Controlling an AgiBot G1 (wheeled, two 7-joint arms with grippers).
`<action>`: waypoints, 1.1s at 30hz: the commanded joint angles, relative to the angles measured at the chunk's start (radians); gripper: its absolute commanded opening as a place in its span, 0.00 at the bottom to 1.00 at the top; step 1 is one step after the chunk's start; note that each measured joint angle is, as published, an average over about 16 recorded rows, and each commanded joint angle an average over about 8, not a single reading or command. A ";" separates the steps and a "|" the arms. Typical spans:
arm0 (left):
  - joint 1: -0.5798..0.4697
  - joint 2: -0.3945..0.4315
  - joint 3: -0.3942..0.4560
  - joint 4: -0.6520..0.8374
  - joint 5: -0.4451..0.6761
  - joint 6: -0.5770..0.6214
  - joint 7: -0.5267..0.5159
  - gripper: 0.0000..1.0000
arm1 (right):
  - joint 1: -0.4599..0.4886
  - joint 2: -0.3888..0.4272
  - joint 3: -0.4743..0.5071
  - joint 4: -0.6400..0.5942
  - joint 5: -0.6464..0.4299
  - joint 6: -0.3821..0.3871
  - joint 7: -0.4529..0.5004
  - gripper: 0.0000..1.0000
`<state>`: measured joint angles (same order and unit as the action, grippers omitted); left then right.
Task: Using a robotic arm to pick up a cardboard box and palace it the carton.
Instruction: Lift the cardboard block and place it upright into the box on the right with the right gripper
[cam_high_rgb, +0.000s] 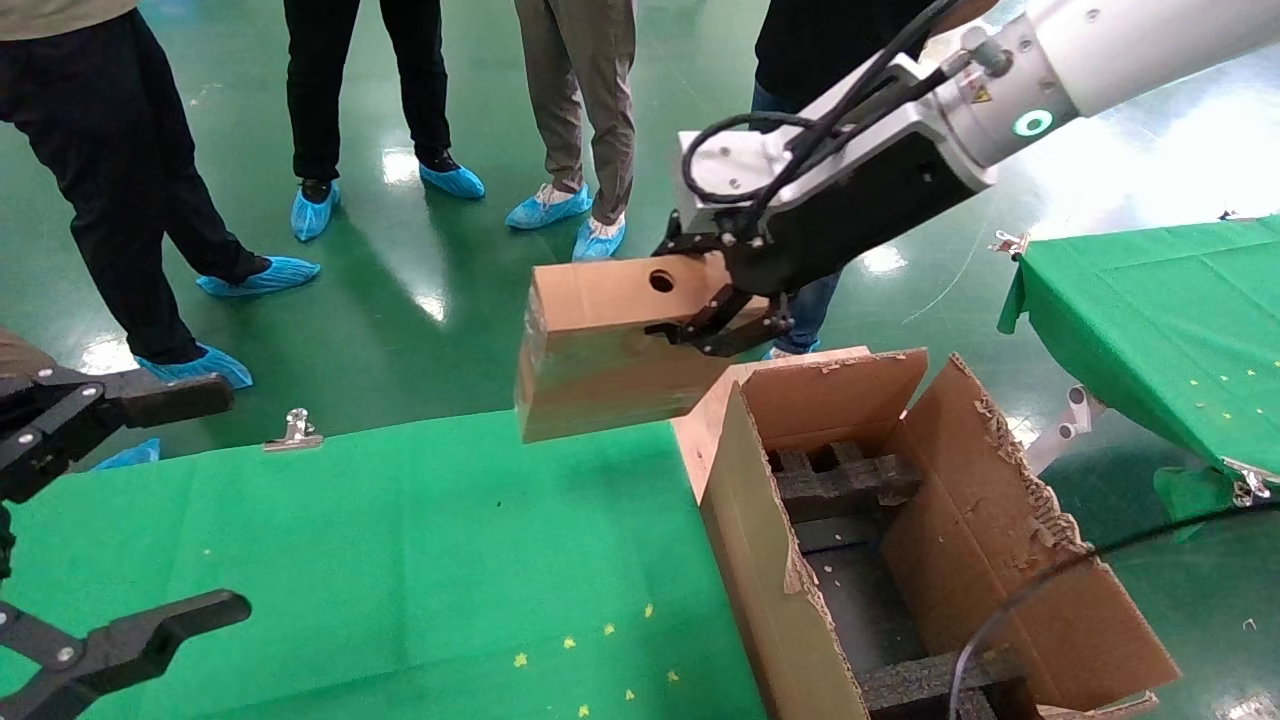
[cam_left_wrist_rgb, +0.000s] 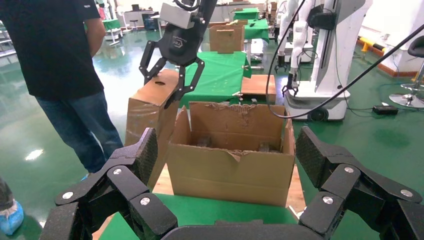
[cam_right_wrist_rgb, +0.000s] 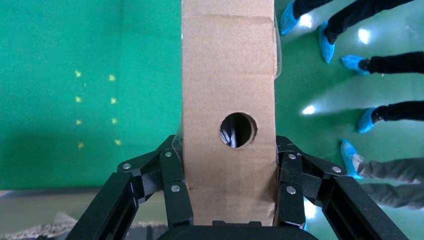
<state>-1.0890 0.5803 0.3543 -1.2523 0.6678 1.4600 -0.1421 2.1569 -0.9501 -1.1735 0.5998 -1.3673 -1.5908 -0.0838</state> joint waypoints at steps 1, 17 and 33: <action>0.000 0.000 0.000 0.000 0.000 0.000 0.000 1.00 | 0.012 0.009 -0.016 -0.009 0.016 0.000 -0.001 0.00; 0.000 0.000 0.000 0.000 0.000 0.000 0.000 1.00 | 0.153 0.296 -0.244 0.078 0.023 -0.002 0.101 0.00; 0.000 0.000 0.000 0.000 0.000 0.000 0.000 1.00 | 0.181 0.509 -0.412 0.213 0.013 0.024 0.227 0.00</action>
<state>-1.0889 0.5802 0.3544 -1.2522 0.6676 1.4599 -0.1420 2.3377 -0.4496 -1.5799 0.8083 -1.3553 -1.5672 0.1362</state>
